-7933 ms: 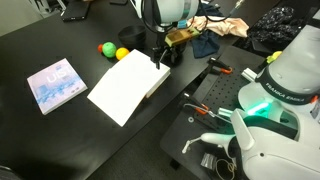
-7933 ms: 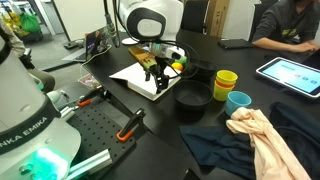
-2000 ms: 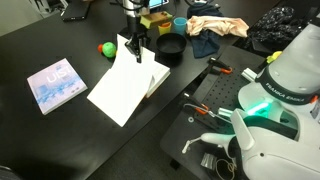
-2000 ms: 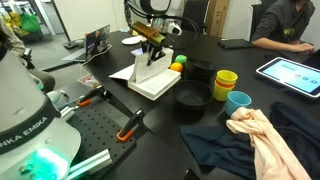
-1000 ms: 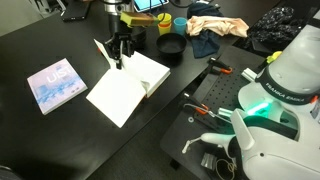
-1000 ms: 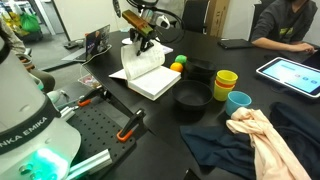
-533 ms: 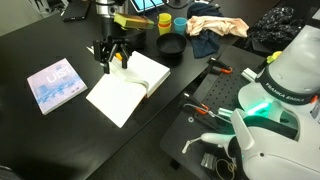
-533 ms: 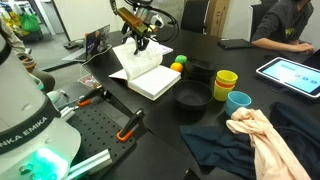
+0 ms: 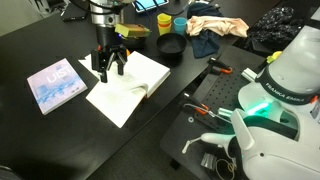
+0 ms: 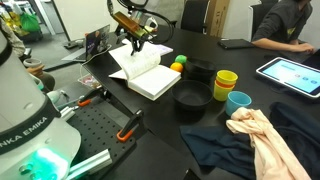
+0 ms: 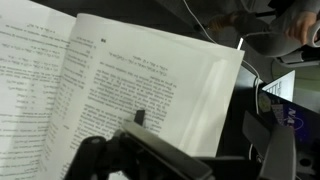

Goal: Remove the black bowl from the top of the orange book and put it on the bowl at the back then open the book.

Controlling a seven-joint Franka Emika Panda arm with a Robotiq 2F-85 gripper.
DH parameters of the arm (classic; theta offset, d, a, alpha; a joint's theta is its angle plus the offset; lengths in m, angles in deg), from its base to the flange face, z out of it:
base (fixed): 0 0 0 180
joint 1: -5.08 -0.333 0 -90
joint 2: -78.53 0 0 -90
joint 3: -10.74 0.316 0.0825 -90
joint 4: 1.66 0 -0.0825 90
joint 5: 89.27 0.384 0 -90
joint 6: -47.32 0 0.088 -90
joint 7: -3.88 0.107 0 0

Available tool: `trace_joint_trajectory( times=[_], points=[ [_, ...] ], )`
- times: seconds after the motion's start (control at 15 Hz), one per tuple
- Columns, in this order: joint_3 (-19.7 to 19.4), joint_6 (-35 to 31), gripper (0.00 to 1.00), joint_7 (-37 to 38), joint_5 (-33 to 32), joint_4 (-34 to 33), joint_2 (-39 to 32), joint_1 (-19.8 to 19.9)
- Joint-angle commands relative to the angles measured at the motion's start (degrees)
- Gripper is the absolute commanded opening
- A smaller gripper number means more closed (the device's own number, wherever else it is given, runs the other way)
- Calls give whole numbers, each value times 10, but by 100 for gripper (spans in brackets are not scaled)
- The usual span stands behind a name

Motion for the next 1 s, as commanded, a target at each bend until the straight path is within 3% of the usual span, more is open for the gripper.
trace_joint_trajectory(
  times=[0.0,0.27,0.47,0.93],
  points=[
    [-15,-61,100,-26,-42,-11,-36,-31],
    [-15,-145,100,-9,-135,-16,-82,-43],
    [5,-181,100,2,-175,-29,-110,-30],
    [72,-176,100,3,-171,-49,-120,14]
  ],
)
